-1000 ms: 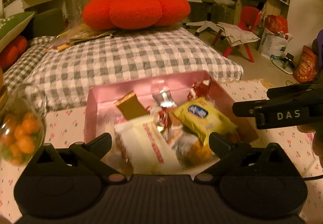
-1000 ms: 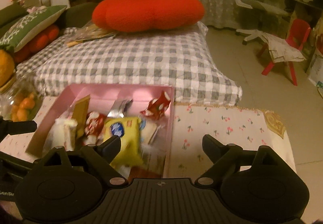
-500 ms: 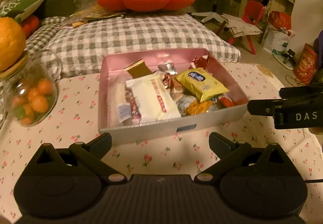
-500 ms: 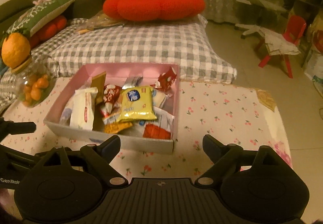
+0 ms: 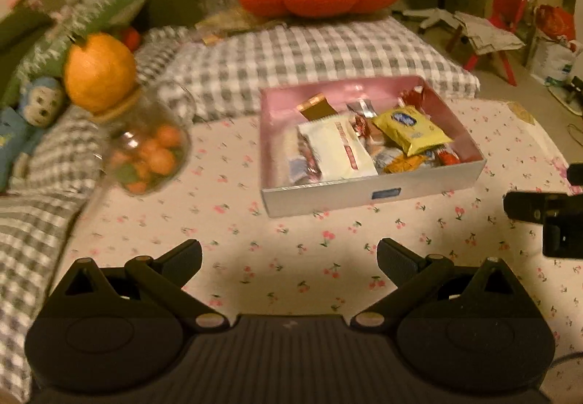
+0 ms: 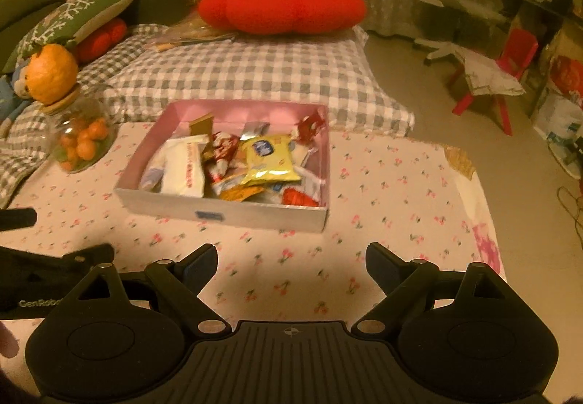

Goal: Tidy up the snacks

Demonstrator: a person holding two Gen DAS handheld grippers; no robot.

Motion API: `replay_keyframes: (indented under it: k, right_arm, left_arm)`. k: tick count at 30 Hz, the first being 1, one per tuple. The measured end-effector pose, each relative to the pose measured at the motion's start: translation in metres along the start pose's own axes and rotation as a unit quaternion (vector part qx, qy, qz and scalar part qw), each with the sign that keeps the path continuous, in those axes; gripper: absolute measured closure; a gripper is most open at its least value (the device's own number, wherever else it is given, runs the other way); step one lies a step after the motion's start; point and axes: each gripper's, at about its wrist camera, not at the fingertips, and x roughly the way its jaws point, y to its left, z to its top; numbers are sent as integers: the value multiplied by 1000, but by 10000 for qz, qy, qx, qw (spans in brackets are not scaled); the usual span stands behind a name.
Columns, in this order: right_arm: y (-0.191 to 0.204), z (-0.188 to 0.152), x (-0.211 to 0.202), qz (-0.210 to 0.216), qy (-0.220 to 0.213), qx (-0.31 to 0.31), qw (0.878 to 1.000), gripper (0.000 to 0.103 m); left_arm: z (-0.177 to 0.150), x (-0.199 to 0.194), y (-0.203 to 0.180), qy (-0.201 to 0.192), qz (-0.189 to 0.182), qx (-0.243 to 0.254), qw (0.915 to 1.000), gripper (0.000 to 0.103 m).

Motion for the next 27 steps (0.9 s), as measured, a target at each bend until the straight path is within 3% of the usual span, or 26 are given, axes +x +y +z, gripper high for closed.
replay_keyframes:
  k: [8, 16, 27]
  right_arm:
    - [11, -7, -28, -103, -184, -182, 9996, 12]
    - [15, -9, -29, -81, -190, -76, 9998, 12]
    - [15, -18, -15, -32, 114, -12, 9999, 12]
  left_arm:
    - [-1, -30, 4, -133, 12, -348, 9993, 0]
    - [-14, -19, 1, 224, 158, -535, 9982, 0]
    - [-18, -19, 5, 216, 282, -646, 9973, 0]
